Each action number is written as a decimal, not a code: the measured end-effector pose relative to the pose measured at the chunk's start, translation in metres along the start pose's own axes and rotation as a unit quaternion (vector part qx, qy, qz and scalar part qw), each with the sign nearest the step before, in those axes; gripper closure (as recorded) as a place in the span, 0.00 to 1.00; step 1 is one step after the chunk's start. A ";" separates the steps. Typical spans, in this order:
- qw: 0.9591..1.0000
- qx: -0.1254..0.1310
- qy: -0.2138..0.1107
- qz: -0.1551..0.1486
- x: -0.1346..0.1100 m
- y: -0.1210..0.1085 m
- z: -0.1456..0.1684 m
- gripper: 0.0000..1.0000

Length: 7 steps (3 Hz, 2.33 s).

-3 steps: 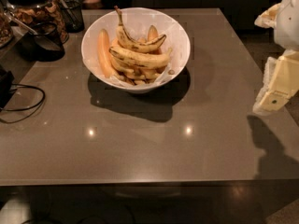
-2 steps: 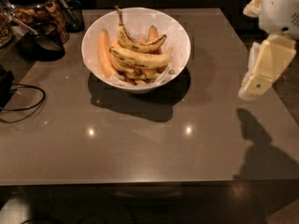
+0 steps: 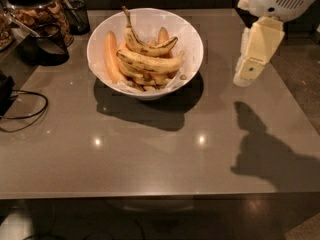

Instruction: Pick banana from white bowl

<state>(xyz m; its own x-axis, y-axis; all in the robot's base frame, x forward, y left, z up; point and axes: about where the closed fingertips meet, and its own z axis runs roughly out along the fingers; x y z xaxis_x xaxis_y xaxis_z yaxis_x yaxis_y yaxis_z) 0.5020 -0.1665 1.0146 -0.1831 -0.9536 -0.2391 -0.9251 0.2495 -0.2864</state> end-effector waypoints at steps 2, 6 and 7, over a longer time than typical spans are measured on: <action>0.999 -0.026 0.002 -0.034 -0.027 0.003 0.024 0.00; 0.995 -0.058 -0.008 -0.076 -0.069 0.008 0.049 0.00; 0.995 -0.070 -0.033 -0.069 -0.086 -0.009 0.050 0.05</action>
Offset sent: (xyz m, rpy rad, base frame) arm -0.0029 0.0555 -0.0470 -0.0634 0.1293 0.1574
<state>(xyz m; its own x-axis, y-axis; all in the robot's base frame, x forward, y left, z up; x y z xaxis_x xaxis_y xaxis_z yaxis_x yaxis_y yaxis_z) 0.5428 -0.0788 0.9918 -0.0332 -0.9627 -0.2687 -0.9779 0.0868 -0.1902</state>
